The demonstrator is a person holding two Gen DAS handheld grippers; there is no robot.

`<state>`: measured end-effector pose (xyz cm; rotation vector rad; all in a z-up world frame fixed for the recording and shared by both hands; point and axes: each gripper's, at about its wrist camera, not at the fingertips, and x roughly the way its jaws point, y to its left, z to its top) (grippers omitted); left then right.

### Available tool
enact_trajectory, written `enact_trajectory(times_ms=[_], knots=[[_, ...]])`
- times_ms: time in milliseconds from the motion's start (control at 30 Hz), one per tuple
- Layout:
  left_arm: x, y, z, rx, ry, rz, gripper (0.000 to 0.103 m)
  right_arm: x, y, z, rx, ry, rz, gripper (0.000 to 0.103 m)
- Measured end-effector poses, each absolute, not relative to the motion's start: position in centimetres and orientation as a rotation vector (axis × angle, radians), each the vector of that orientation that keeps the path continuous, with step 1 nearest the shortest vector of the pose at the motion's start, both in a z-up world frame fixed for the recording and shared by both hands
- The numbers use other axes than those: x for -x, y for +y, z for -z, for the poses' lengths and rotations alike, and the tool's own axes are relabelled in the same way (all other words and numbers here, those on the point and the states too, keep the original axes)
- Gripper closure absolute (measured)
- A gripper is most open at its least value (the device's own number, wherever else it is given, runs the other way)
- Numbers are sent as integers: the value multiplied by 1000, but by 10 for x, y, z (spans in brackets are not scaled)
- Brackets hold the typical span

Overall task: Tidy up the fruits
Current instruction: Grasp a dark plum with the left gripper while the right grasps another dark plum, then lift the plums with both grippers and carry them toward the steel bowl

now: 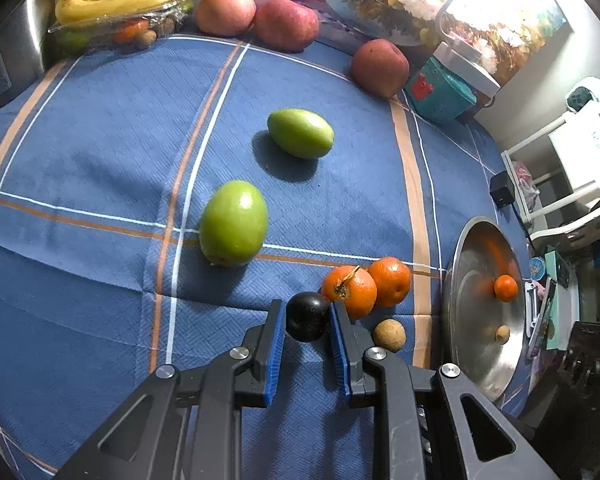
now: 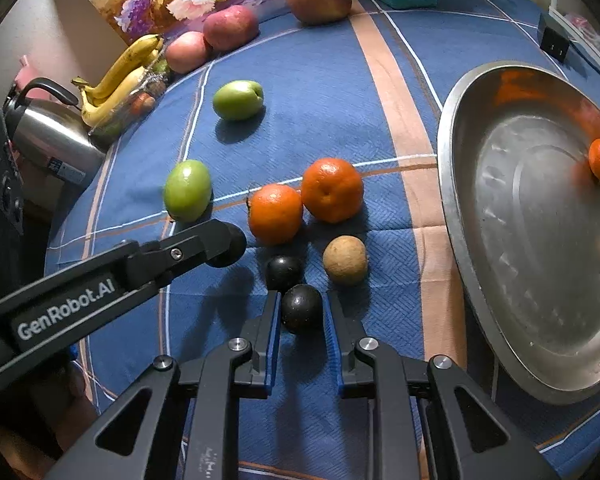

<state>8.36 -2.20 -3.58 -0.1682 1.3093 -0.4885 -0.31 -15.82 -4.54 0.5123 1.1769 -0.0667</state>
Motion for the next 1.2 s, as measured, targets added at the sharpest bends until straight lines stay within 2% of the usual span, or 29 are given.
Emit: enact_trajectory(times_ms=[533, 1200], knots=[[-79, -14, 0, 169, 1204, 479, 79, 17, -168, 2, -545, 1026, 47, 82], [-55, -64, -2, 61, 1197, 541, 79, 43, -229, 8, -619, 993, 277, 82]])
